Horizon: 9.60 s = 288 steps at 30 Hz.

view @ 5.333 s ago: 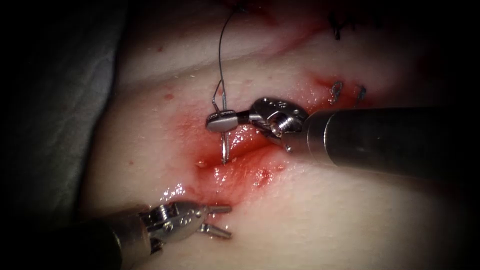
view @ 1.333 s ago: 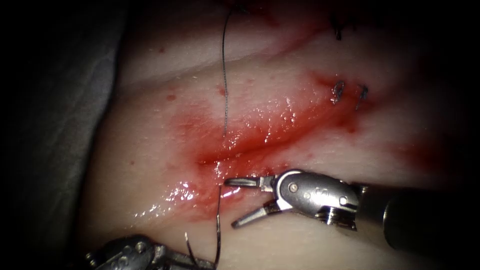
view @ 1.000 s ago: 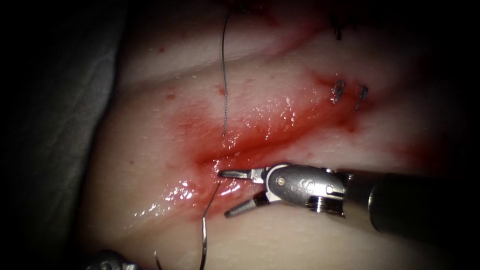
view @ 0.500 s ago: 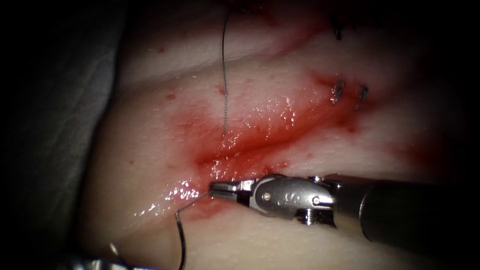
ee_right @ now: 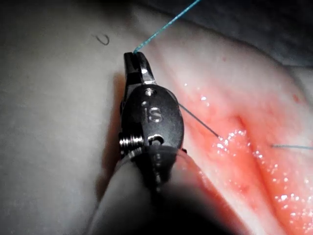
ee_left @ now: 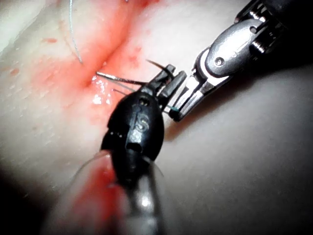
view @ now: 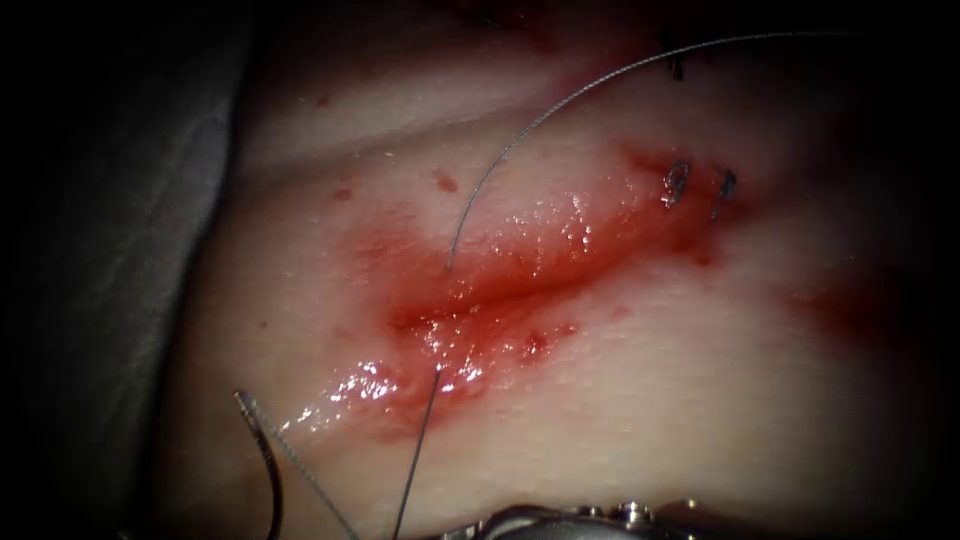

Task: Wound Closure
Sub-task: Use right jaws to pull suture through until short tail is left, then pull tail slightly longer with right needle holder, then set needle down with left jaws

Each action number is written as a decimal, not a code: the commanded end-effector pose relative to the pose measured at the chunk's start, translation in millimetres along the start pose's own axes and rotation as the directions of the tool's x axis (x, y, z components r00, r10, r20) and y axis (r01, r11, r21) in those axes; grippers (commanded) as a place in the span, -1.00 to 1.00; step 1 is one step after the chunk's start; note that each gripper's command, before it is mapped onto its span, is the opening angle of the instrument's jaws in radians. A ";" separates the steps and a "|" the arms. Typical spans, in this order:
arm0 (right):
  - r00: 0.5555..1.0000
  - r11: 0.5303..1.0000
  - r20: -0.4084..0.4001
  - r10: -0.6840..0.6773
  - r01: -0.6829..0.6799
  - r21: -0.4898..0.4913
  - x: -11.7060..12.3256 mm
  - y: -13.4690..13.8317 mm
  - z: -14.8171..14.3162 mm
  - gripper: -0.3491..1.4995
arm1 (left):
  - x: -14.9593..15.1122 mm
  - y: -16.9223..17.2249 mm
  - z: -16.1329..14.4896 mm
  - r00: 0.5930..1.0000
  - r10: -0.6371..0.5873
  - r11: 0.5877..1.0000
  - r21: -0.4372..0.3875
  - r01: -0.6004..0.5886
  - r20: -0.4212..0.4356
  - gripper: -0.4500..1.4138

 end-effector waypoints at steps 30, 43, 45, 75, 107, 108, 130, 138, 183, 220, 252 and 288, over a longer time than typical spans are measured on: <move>0.992 0.972 0.110 -0.060 0.083 -0.221 -10.6 12.4 3.4 -0.89 | 1.4 -1.0 -5.1 0.996 0.085 0.974 0.214 -0.078 -0.023 -1.00; 0.990 0.990 0.136 -0.033 0.051 -0.128 -3.3 4.2 0.2 -1.00 | -0.5 -3.5 -2.6 0.996 0.085 0.972 0.219 -0.078 -0.023 -1.00; 0.991 0.994 0.127 -0.038 0.050 -0.098 -1.7 2.5 0.4 -1.00 | -0.8 -3.6 -2.2 0.996 0.088 0.973 0.216 -0.080 -0.024 -1.00; 0.996 0.978 0.036 -0.081 0.086 -0.192 -0.8 6.6 -5.1 0.69 | -3.7 -5.9 -5.3 0.977 0.159 0.927 0.319 -0.197 0.139 -0.89; 0.977 0.984 0.179 -0.116 0.138 -0.113 -2.6 3.3 -0.7 -1.00 | -4.7 -5.5 -2.9 0.977 0.177 0.932 0.299 -0.205 0.120 -0.91; 0.977 0.985 0.175 -0.120 0.140 -0.104 -2.2 2.6 -0.8 -1.00 | -4.7 -5.5 -2.8 0.977 0.177 0.933 0.296 -0.205 0.120 -0.91; 0.986 0.990 0.099 -0.138 0.133 0.052 5.6 -7.5 -0.6 -1.00 | -4.9 -5.9 -2.5 0.977 0.176 0.934 0.294 -0.205 0.122 -0.95; 0.994 0.992 0.048 -0.101 0.097 0.078 6.4 -7.0 0.1 -0.58 | -5.0 -6.0 -2.8 0.977 0.177 0.934 0.292 -0.205 0.121 -0.95; 0.705 0.687 -0.312 0.637 -0.703 -0.185 -2.6 12.1 -11.0 0.78 | -13.2 -18.9 -7.9 0.891 0.273 0.802 0.426 -0.419 0.363 -0.84; 0.287 0.270 -0.381 0.879 -0.958 -0.099 -15.7 26.0 0.0 0.34 | -13.6 -14.9 -3.2 0.894 0.303 0.835 0.359 -0.416 0.331 -0.87; 0.912 0.846 -0.235 0.335 -0.402 -0.350 -4.8 21.3 0.6 -0.09 | -14.1 -16.4 -0.7 0.887 0.296 0.851 0.325 -0.413 0.353 -0.95; 0.887 0.816 -0.332 0.322 -0.437 -0.377 -2.2 13.3 -7.2 0.94 | -19.7 -31.2 14.4 0.903 0.218 0.921 0.228 -0.316 0.369 0.98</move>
